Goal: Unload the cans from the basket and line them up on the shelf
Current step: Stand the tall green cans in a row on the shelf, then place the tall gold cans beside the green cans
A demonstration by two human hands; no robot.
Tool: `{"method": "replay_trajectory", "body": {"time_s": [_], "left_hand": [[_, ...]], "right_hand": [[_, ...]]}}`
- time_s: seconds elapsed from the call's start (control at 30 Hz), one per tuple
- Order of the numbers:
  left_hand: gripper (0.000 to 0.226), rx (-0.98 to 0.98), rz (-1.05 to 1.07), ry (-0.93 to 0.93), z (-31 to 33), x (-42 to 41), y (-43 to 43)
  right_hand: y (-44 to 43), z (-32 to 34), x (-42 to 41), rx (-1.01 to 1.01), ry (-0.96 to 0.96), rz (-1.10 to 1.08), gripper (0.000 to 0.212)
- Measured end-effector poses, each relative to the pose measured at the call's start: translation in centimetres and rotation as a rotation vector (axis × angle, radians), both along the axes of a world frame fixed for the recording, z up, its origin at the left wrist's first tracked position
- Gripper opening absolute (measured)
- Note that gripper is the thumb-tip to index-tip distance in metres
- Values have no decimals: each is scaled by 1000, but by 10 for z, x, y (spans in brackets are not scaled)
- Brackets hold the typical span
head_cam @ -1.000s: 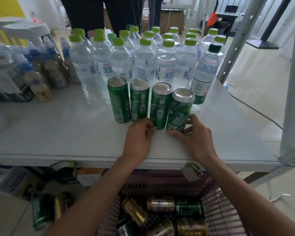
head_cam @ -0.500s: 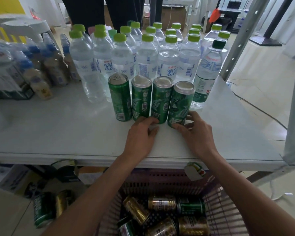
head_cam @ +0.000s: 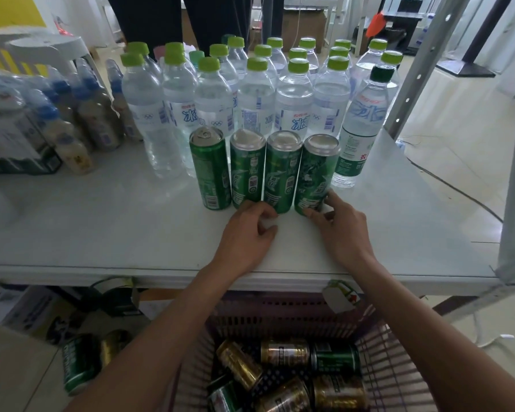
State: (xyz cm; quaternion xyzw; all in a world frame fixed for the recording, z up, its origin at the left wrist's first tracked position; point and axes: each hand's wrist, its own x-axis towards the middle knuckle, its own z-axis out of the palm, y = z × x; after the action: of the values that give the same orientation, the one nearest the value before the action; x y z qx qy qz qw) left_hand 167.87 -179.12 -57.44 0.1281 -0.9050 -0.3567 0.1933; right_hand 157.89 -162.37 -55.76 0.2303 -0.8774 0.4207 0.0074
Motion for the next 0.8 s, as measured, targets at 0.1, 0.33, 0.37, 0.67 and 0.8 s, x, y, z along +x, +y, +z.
{"method": "replay_trajectory", "body": {"time_s": [0.1, 0.33, 0.37, 0.67, 0.8], "left_hand": [[16, 29, -12, 28, 5, 4, 2], [7, 144, -437, -49, 27, 53, 24], [9, 152, -493, -63, 27, 64, 27], [29, -384, -662, -982, -73, 108, 59], [55, -388, -637, -1318, -132, 117, 51]], "right_hand": [[2, 2, 0, 29, -9, -36, 50], [23, 5, 29, 101, 34, -16, 14], [28, 6, 36, 119, 70, 61, 10], [66, -6, 74, 591, -653, 872, 15], [77, -75, 73, 1352, -506, 878, 32]]}}
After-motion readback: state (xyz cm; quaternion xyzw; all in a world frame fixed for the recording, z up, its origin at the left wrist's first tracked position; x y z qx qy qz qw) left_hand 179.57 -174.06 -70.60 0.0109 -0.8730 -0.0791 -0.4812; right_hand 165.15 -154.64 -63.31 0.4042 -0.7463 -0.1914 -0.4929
